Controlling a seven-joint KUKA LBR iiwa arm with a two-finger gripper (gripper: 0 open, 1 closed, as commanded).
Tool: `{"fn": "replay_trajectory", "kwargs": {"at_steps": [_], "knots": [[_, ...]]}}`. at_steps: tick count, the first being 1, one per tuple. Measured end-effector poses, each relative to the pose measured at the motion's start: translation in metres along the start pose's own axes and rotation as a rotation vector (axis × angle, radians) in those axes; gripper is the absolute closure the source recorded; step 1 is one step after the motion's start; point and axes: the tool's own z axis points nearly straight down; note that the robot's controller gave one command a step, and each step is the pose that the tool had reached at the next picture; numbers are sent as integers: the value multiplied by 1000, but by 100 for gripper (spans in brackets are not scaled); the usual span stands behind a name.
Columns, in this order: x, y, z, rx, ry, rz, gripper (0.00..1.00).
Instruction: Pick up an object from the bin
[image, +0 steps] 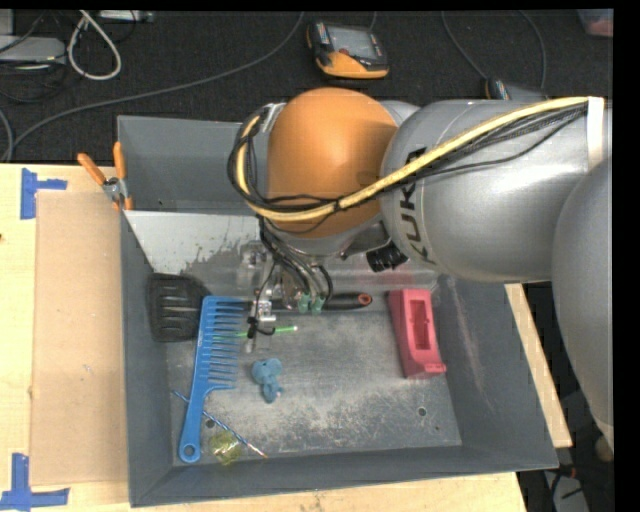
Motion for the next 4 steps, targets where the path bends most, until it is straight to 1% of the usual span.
{"fn": "replay_trajectory", "kwargs": {"at_steps": [1, 2, 3, 4], "knots": [[-2, -1, -5, -1, -8, 5, 0], [2, -27, 60, -1, -8, -131, 0], [14, -45, 78, 0, -11, -550, 0], [21, -60, 134, 0, 5, -587, 0]]}}
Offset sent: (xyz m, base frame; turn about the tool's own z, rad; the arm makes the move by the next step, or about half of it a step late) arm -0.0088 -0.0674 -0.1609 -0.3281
